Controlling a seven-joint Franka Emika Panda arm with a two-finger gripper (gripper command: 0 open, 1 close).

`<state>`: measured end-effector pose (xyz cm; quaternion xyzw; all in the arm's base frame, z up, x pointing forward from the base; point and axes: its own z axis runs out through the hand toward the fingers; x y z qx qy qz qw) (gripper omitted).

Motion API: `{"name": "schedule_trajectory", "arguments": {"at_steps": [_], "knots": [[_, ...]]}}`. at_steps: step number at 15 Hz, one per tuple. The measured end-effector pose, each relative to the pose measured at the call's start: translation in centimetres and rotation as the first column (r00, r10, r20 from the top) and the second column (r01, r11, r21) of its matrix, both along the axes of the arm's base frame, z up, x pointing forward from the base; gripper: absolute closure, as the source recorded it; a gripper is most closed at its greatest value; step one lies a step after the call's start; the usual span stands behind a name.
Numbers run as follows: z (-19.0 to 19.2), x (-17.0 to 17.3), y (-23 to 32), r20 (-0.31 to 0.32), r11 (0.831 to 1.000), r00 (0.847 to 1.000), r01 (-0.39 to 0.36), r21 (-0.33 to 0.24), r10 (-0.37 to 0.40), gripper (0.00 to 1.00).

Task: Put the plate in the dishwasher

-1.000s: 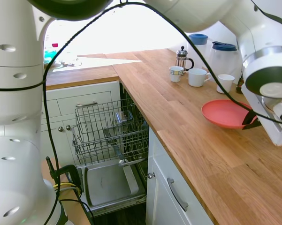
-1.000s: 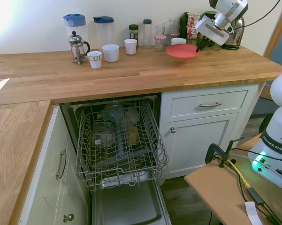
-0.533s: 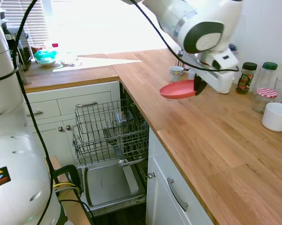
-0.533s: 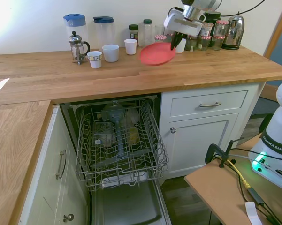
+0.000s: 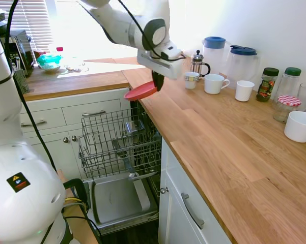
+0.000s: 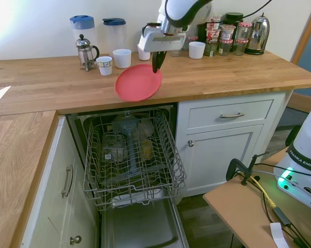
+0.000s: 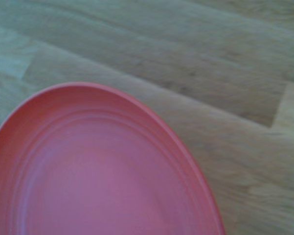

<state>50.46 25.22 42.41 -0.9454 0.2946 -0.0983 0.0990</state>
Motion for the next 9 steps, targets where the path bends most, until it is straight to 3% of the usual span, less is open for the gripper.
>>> {"name": "schedule_trajectory", "arguments": {"at_steps": [2,4,9], "knots": [[-1.6,-3.1,4.2,0.044,0.994,0.997,-0.053,-0.091,0.057,1.00],[-3.3,-6.8,8.0,0.095,0.978,0.988,-0.107,-0.177,0.125,1.00],[-6.7,-15.1,16.0,0.199,0.925,0.937,-0.218,-0.312,0.288,1.00]]}}
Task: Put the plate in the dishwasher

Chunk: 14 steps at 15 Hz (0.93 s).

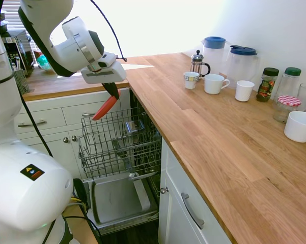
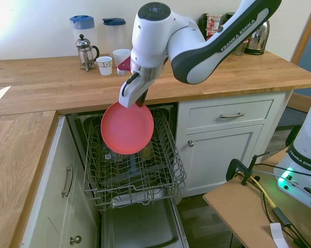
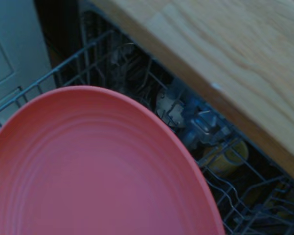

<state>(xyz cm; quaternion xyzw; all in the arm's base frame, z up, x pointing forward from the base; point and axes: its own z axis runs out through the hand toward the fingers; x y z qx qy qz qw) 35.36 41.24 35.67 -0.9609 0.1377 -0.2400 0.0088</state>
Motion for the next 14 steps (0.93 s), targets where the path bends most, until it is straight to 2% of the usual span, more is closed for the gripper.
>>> {"name": "schedule_trajectory", "arguments": {"at_steps": [3,5,7,9,11,12,13,14], "knots": [[-2.0,0.1,3.4,0.086,0.998,0.996,-0.002,-0.058,0.007,1.00],[-3.3,0.1,6.3,0.155,0.995,0.988,-0.008,-0.098,0.023,1.00],[-4.2,-1.2,8.3,0.264,0.988,0.962,-0.027,-0.151,0.066,1.00],[-4.3,-2.7,9.1,0.374,0.982,0.922,-0.028,-0.189,0.098,1.00],[-4.8,-3.2,8.7,0.457,0.970,0.880,-0.017,-0.242,0.130,1.00],[-5.4,-3.1,8.1,0.479,0.963,0.867,-0.007,-0.271,0.141,1.00],[-6.2,-2.9,7.5,0.485,0.955,0.862,0.004,-0.296,0.147,1.00],[-7.1,-2.7,6.9,0.480,0.949,0.865,0.011,-0.315,0.150,1.00]]}}
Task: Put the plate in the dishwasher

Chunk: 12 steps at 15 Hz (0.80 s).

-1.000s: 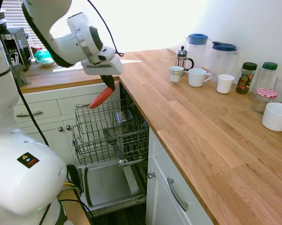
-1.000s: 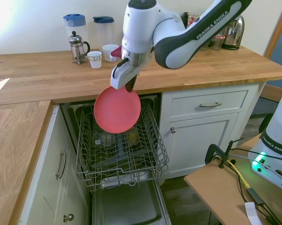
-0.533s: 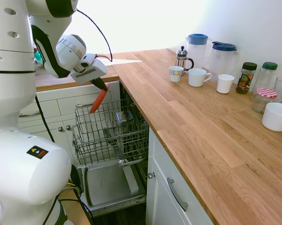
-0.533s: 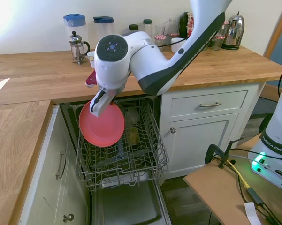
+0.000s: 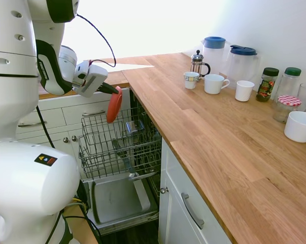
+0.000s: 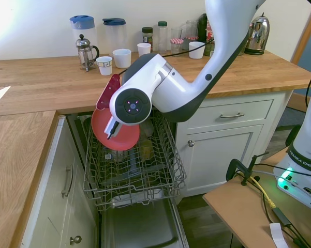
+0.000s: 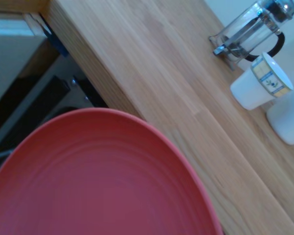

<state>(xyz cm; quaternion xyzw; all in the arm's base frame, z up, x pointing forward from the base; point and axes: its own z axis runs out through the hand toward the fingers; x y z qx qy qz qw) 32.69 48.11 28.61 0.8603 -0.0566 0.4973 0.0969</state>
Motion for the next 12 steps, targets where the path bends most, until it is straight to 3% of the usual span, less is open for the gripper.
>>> {"name": "schedule_trajectory", "arguments": {"at_steps": [5,12], "knots": [[-6.1,-0.7,-0.6,-0.081,0.998,0.997,0.000,-0.062,-0.005,1.00],[-9.0,-4.4,4.4,-0.104,0.994,0.993,-0.070,-0.081,0.061,1.00]]}}
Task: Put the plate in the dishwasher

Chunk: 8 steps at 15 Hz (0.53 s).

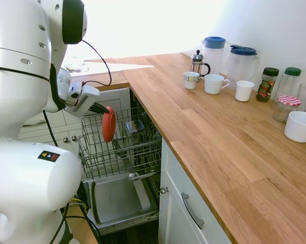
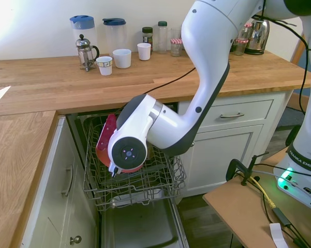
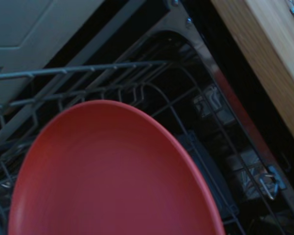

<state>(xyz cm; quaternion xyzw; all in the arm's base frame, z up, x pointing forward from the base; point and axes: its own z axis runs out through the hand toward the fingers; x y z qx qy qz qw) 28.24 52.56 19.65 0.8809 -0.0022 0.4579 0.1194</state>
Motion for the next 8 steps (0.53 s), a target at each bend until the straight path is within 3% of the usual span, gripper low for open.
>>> {"name": "schedule_trajectory", "arguments": {"at_steps": [6,7,8], "knots": [[-2.0,1.1,3.4,-0.012,0.999,1.000,0.006,-0.031,-0.006,1.00],[-2.1,1.7,3.1,-0.015,0.999,1.000,0.021,-0.037,-0.021,0.00],[-2.1,2.3,2.8,-0.022,0.999,0.999,0.037,-0.037,-0.038,0.00]]}}
